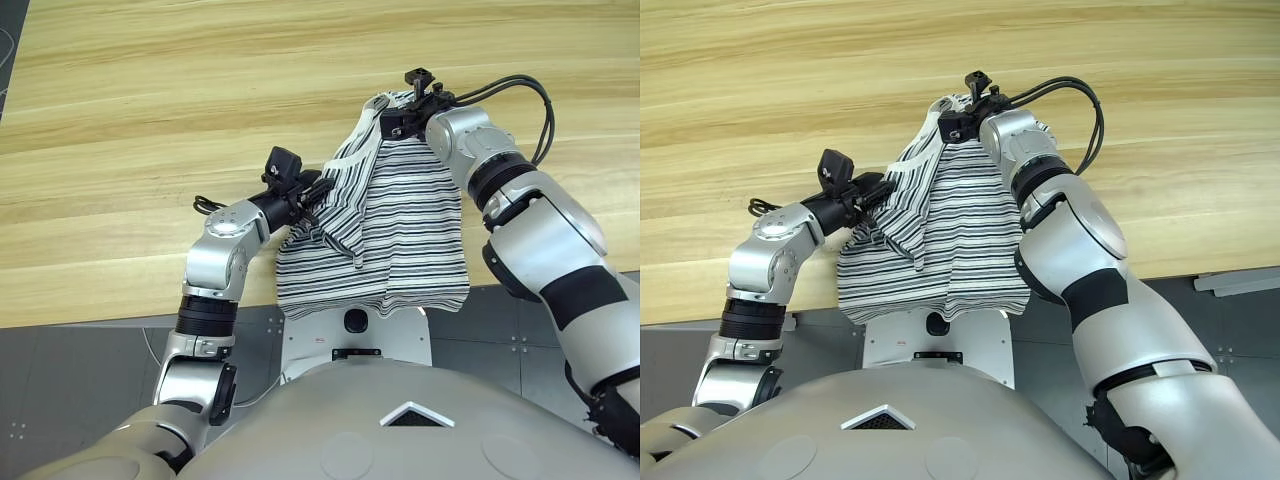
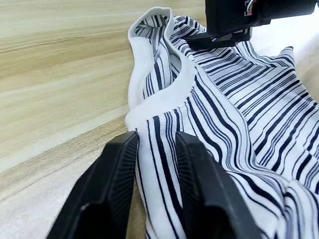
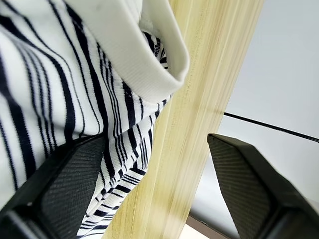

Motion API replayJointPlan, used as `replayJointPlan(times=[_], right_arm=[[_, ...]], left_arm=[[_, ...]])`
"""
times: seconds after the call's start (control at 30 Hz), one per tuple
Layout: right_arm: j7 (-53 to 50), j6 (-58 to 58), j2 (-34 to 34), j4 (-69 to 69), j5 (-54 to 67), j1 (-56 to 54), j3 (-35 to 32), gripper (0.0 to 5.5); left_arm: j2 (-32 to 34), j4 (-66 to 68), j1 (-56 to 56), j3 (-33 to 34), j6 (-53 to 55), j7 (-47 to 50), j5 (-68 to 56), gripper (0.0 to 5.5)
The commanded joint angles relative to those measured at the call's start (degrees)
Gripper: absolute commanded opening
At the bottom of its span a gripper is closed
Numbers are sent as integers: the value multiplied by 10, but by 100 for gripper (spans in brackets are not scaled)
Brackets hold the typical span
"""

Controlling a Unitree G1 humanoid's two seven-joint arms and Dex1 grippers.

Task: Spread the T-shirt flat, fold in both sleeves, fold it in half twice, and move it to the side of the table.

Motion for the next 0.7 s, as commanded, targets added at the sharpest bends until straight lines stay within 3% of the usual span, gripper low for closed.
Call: replayJointPlan(times=[0.03, 0.17, 0.43, 0.7], right_arm=[[16, -10, 12, 10, -5, 27, 5, 377], [16, -10, 12, 10, -5, 27, 5, 377], [16, -10, 12, 10, -5, 28, 5, 377], [19, -11, -4, 9, -3, 19, 2, 377]], left_arm=[[4, -10, 3, -5, 9, -8, -2, 71], [3, -11, 3, -5, 7, -10, 0, 12], [9, -17, -16, 21, -11, -6, -2, 12], [76, 40, -121, 39, -62, -38, 31, 12]])
